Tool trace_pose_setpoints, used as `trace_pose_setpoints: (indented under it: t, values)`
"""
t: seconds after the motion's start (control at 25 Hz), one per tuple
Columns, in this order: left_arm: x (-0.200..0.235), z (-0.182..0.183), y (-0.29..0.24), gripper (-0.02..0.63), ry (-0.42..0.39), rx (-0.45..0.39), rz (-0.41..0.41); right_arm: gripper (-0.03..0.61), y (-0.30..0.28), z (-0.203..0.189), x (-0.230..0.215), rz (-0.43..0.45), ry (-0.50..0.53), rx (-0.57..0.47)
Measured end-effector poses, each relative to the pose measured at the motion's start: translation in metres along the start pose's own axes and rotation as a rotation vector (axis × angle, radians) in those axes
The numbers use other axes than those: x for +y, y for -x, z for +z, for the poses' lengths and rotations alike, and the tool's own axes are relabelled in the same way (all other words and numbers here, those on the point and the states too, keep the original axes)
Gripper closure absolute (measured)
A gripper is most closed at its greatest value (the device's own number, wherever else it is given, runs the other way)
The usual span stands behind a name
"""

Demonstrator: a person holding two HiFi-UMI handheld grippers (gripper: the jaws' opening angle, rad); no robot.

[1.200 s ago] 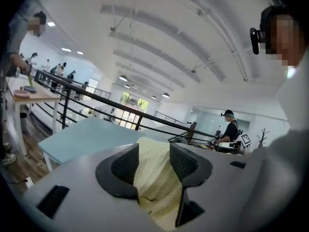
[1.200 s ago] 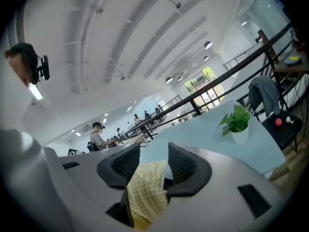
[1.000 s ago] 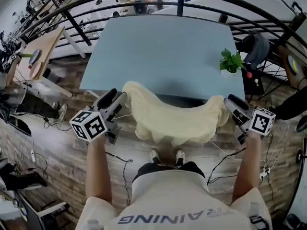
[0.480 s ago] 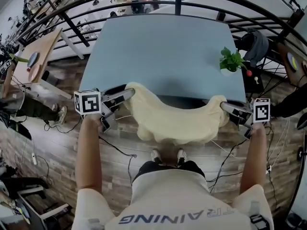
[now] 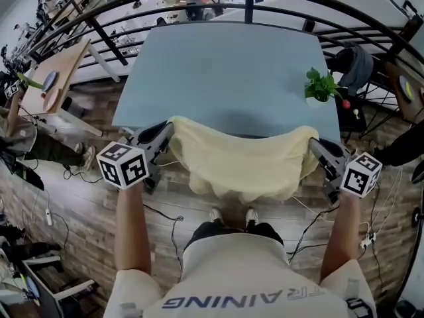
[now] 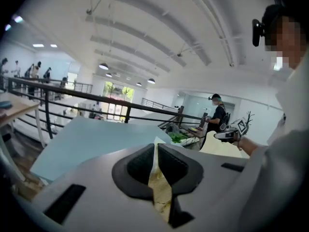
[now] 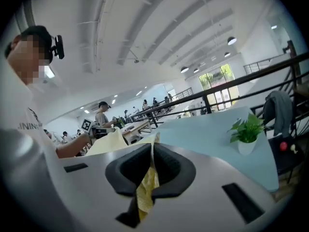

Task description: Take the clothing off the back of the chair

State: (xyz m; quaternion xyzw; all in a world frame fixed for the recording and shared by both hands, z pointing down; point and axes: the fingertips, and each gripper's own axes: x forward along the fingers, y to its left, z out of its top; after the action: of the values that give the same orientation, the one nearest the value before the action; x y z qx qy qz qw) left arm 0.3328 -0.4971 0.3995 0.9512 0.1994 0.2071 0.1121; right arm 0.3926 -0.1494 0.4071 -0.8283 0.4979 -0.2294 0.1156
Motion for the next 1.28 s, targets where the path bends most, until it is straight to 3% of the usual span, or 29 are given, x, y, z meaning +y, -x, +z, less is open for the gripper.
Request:
trace_pose_setpoints:
  t: [0.24,0.4,0.68,1.0,1.12,1.28]
  values:
    - [-0.022,0.017,0.04,0.563,-0.078,-0.187,0.195,0.545,0.011,0.015,0.008,-0.131,0.136,-0.12]
    - [-0.043,0.026,0.072,0.565,-0.09,-0.296,0.283,0.545,0.016,0.03,0.019,-0.108,0.165,-0.202]
    - [-0.084,0.021,0.114,0.565,-0.104,-0.4,0.446,0.545,0.032,0.042,0.031,-0.011,0.178,-0.265]
    - [-0.133,0.014,0.129,0.566,-0.131,-0.445,0.434,0.545,0.076,0.035,0.05,0.013,0.167,-0.349]
    - [-0.142,0.008,0.134,0.567,-0.158,-0.453,0.407,0.545,0.092,0.021,0.058,-0.034,0.161,-0.368]
    - [-0.154,-0.008,0.154,0.568,-0.178,-0.458,0.356,0.546,0.124,0.001,0.08,-0.16,0.144,-0.409]
